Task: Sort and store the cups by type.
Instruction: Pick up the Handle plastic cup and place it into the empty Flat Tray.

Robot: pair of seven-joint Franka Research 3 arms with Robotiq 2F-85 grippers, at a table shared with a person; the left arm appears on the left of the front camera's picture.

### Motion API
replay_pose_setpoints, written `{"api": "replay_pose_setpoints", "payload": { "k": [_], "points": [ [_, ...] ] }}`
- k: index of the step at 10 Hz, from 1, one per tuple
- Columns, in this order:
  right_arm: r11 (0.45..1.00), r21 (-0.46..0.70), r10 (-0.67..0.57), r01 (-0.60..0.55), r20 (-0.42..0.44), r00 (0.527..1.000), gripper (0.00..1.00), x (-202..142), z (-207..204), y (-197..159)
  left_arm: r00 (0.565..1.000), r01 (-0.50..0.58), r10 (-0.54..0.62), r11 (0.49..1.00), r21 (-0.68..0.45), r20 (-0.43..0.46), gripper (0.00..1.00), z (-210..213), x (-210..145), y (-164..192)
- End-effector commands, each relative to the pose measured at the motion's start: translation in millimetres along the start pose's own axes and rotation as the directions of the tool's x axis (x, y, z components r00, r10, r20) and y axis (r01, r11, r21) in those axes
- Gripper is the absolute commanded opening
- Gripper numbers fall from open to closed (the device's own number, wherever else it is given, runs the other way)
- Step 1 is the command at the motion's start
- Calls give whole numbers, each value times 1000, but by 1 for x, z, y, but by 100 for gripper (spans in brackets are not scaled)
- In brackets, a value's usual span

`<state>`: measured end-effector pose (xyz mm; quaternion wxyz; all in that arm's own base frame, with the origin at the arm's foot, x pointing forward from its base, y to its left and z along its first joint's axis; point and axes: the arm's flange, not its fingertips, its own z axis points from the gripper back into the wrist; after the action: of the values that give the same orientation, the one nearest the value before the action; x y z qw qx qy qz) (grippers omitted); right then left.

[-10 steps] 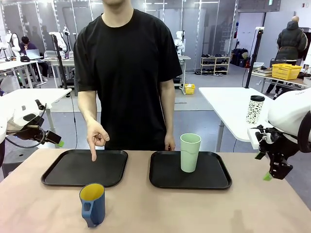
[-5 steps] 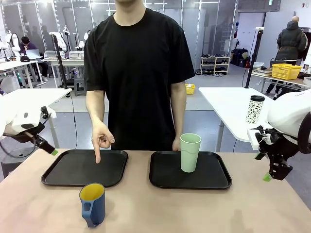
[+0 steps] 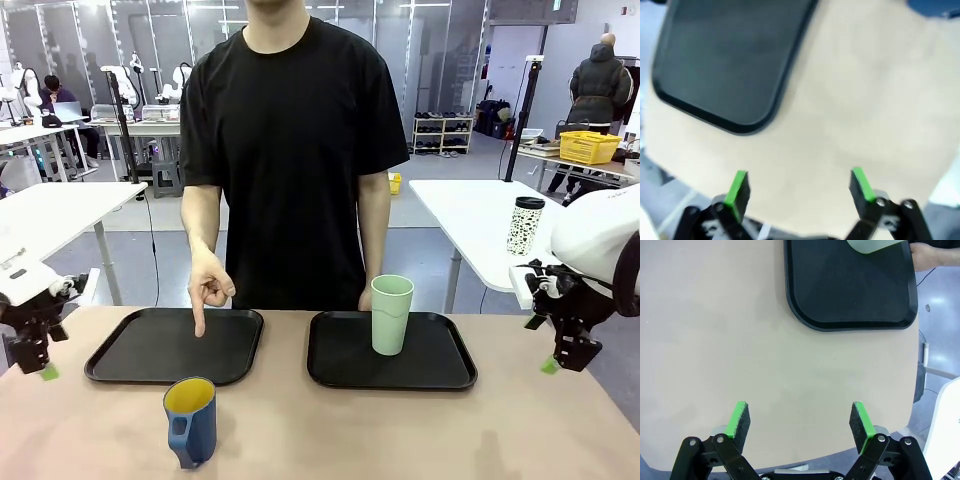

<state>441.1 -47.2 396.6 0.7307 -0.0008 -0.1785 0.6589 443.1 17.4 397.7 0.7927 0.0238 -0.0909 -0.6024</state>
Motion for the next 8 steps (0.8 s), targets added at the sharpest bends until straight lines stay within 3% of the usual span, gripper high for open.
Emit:
{"api": "replay_pose_setpoints", "payload": {
  "k": [1,7,8],
  "points": [
    [1000,-10,-8,8,-10,1000,100,0,0,2,999,36,-36,999,-3,-16,100,6,-3,-3],
    [1000,-10,-8,8,-10,1000,100,0,0,2,1000,-5,5,1000,-7,-14,100,2,2,-3],
    [1000,-10,-8,8,-10,1000,100,0,0,2,997,65,-63,996,-54,35,100,-6,4,-19]
  ]
}}
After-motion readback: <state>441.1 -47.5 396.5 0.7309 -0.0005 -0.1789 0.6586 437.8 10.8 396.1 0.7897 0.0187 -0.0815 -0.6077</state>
